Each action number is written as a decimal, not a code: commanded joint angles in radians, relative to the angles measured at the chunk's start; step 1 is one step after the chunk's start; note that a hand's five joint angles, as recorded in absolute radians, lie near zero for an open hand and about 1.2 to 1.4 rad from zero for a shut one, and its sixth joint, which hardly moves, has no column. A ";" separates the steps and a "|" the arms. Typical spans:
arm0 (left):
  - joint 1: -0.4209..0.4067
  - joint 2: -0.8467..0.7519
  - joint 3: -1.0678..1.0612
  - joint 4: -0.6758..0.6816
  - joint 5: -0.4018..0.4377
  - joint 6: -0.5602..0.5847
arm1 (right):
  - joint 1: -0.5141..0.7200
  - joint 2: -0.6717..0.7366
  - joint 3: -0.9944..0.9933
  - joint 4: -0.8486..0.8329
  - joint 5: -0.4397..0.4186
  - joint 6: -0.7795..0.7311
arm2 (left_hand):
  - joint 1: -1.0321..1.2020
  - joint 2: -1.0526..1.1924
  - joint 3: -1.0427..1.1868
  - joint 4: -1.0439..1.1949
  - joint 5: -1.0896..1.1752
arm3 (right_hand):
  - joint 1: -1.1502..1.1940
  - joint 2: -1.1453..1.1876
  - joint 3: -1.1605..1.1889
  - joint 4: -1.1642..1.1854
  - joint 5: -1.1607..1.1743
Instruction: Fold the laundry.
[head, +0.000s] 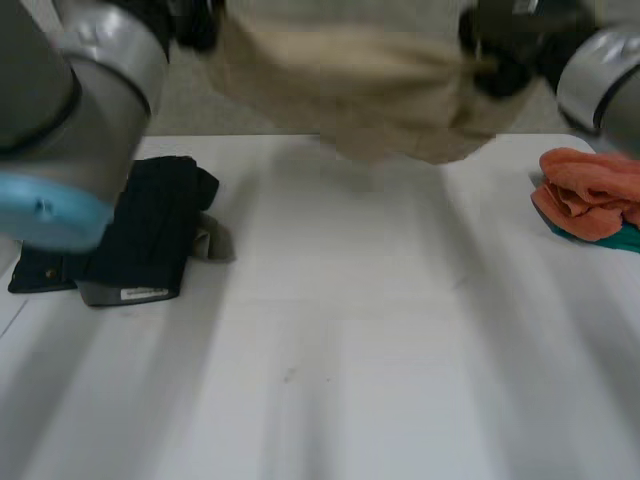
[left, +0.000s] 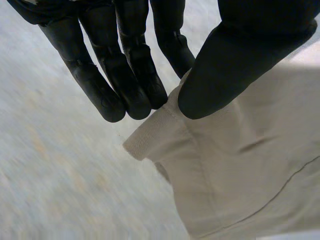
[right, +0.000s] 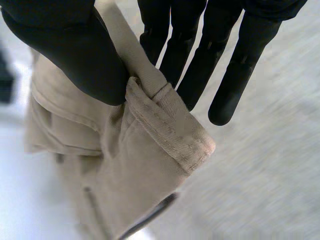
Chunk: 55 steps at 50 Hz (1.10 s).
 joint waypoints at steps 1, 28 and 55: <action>-0.033 0.021 -0.274 0.002 0.037 0.028 | 0.004 0.003 0.172 0.130 -0.035 -0.165 | 0.245 0.199 0.208 0.201 0.208 | 0.319 0.226 0.204 0.199 0.218; -0.062 -0.585 0.207 -0.127 -0.053 0.131 | 0.061 0.360 0.214 -0.423 0.255 -0.046 | -0.976 -1.023 -1.014 -1.020 -1.014 | -0.902 -0.996 -1.017 -1.022 -1.004; -0.085 -0.235 -0.383 -0.132 -0.002 0.169 | -0.098 0.009 0.651 -0.030 0.014 -0.308 | -0.676 -0.723 -0.714 -0.720 -0.714 | -0.530 -0.623 -0.644 -0.649 -0.631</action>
